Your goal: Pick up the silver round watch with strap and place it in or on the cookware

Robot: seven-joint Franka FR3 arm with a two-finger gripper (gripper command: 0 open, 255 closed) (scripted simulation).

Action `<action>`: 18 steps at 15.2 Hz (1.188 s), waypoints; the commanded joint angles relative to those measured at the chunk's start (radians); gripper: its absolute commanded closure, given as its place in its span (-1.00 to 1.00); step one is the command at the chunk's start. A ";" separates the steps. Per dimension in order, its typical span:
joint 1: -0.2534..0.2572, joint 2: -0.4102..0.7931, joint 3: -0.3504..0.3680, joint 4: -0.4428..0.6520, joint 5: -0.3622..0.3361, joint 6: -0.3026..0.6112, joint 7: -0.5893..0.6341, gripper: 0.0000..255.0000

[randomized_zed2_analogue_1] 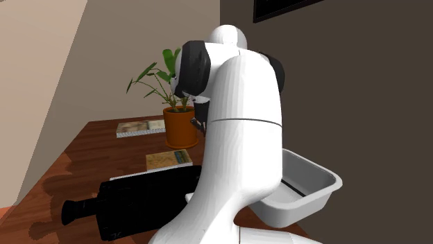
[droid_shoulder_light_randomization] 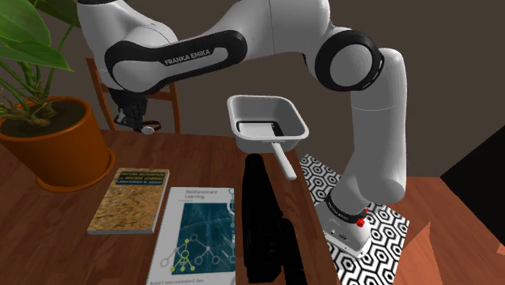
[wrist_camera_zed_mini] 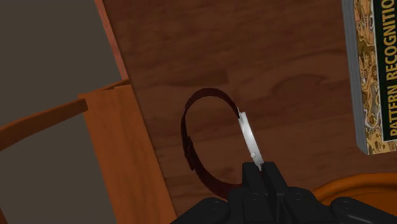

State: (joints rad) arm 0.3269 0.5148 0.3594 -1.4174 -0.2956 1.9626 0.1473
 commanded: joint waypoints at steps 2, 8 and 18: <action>0.003 -0.005 0.002 0.030 0.004 -0.034 -0.005 1.00; 0.009 -0.013 0.006 0.099 0.012 -0.109 -0.018 1.00; 0.028 -0.002 0.008 0.252 0.014 -0.249 -0.038 1.00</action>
State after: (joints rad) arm 0.3517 0.5096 0.3677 -1.1858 -0.2809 1.7310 0.1112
